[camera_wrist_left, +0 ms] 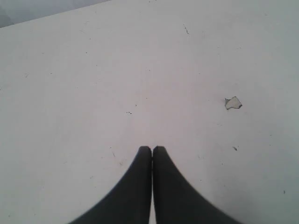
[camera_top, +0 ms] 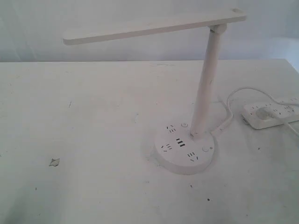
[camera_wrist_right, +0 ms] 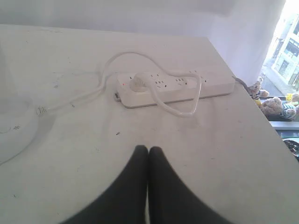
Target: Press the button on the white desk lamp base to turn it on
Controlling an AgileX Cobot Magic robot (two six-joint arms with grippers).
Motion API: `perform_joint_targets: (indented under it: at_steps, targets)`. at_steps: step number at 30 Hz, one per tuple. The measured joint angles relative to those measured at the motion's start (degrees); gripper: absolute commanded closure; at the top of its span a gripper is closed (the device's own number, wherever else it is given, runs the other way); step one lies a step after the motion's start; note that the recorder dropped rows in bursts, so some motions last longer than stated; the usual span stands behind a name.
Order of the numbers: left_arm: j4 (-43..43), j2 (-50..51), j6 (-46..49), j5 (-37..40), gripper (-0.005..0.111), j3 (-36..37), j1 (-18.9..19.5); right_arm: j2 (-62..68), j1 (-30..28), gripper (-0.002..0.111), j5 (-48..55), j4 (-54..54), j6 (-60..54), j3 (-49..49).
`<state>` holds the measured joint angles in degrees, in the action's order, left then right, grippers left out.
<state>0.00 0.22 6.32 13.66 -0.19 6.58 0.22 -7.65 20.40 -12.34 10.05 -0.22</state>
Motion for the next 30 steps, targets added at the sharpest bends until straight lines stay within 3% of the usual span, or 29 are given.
perform_joint_targets:
  at_steps: [11, 15, 17, 19, 20, 27, 30]
  targets:
    - [0.00, 0.00, 0.00, 0.00, 0.107, 0.00, 0.00, 0.00, 0.00, 0.108, -0.18, -0.96, 0.37, 0.00]
    - [0.00, 0.00, 0.00, -0.12, 0.107, 0.00, 0.00, 0.00, 0.00, 0.108, -5.37, -3.95, 0.37, 0.09]
    - [0.00, 0.00, 0.00, -0.12, 0.107, 0.00, 0.00, 0.00, 0.00, 0.108, -12.20, -6.58, 0.37, 0.09]
    - [0.00, 0.00, 0.00, -0.12, 0.107, 0.00, 0.00, 0.00, 0.00, 0.108, -24.81, -7.24, 2.31, 0.09]
    - [0.00, 0.00, 0.00, -0.12, 0.107, 0.00, 0.00, 0.00, 0.00, 0.108, -36.03, -7.24, 6.20, 0.09]
    - [0.00, 0.00, 0.00, -0.12, 0.107, 0.00, 0.00, -0.13, 0.00, 0.108, -75.45, -5.70, 14.24, 0.09]
    - [0.00, 0.00, 0.00, -0.12, 0.107, 0.00, 0.00, -0.13, 0.00, 0.108, -86.49, -4.28, 19.83, 0.09]
